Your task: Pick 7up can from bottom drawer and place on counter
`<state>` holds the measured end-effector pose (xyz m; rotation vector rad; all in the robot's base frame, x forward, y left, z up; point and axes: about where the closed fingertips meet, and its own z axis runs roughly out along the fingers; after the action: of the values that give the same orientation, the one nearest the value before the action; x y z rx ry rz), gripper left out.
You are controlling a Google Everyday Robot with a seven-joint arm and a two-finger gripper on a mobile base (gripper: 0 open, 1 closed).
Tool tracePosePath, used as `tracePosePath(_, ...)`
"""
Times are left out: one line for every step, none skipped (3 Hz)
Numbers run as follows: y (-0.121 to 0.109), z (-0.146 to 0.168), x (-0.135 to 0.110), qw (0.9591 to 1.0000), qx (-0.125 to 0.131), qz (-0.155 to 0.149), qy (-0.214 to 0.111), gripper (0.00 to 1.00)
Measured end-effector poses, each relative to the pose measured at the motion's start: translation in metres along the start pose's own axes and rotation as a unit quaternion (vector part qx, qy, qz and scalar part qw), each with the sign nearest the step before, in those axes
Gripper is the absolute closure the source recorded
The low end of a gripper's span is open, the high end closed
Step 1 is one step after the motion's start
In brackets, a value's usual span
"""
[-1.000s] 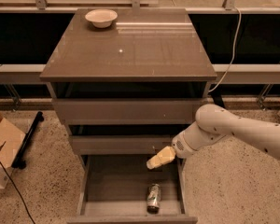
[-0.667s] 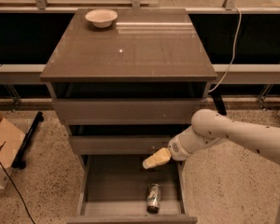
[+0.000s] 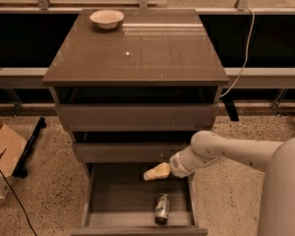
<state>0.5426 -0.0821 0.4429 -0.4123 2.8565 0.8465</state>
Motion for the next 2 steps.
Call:
tracePosePath(-0.016,0.036,0.002,0.9994,0.004,0.031,0.011,0.0)
tracePosePath(-0.032,0.07,0.007,0.9977,0.001,0.062,0.026,0.0)
